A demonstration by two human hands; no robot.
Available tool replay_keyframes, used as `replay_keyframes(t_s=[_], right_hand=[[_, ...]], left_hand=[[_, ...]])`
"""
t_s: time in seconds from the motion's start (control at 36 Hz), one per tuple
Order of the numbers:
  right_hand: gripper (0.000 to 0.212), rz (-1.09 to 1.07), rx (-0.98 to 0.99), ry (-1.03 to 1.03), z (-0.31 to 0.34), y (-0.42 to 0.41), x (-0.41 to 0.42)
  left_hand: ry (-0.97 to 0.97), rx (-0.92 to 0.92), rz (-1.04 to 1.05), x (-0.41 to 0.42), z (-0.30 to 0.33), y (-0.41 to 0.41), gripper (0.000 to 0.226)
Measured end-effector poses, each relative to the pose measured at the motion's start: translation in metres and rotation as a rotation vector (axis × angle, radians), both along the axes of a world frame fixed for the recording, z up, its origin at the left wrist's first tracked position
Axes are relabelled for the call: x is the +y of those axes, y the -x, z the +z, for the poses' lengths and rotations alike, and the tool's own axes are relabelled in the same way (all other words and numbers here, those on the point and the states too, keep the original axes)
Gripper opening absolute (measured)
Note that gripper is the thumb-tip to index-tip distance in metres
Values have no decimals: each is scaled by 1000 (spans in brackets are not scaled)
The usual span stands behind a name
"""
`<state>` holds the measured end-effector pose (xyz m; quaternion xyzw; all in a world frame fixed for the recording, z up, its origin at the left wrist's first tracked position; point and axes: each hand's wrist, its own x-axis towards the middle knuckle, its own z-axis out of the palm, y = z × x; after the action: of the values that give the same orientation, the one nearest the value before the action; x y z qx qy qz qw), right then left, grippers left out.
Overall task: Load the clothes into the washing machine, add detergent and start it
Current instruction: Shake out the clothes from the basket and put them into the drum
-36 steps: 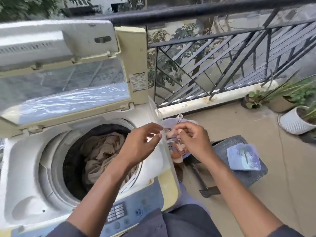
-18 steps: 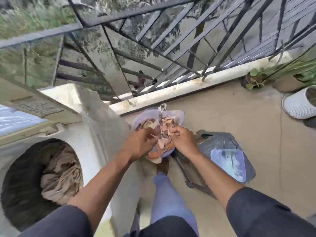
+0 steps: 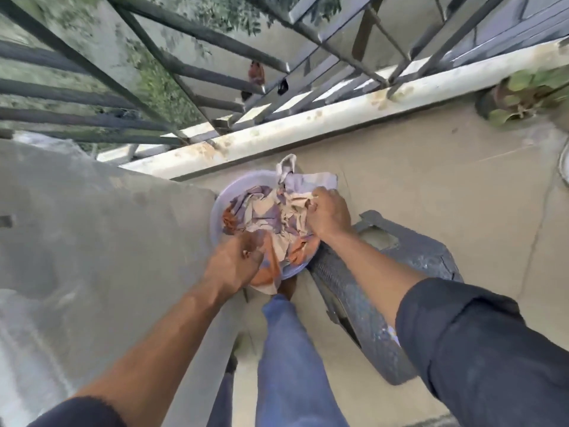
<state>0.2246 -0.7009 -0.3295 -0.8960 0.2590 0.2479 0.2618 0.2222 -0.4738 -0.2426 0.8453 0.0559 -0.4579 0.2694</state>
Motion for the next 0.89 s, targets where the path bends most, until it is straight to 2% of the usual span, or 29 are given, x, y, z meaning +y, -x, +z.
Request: replay_keyframes(t_s=[0.06,0.14,0.22,0.33,0.44,0.53,0.72,0.89], right_hand=[[42,3,31,37,-21,-7,-1],[46,8,102,87,-46,-15,-2],[39,-8,136,96,-60,-17,-4],[26,-87,168,-5,-61,-11,-2],[10,-122,123,-124,-34,6,13],[19,-138,97,-155,-8,30,32],[11,-133,-43,-165,53,86,71],[14,-169,-229,-174,133,98,98]], left_hand=[[-16,22,-6,-2,-6,-2,50],[-49,53,-31,2,-19,0,35],[-80,43,-38,10,-28,4,44],[-90,29,-41,17,-30,11,23],[-56,30,-1,20,-18,19,23],[-30,21,23,21,-4,21,21],[22,20,34,24,35,25,25],[50,27,-28,42,73,36,26]])
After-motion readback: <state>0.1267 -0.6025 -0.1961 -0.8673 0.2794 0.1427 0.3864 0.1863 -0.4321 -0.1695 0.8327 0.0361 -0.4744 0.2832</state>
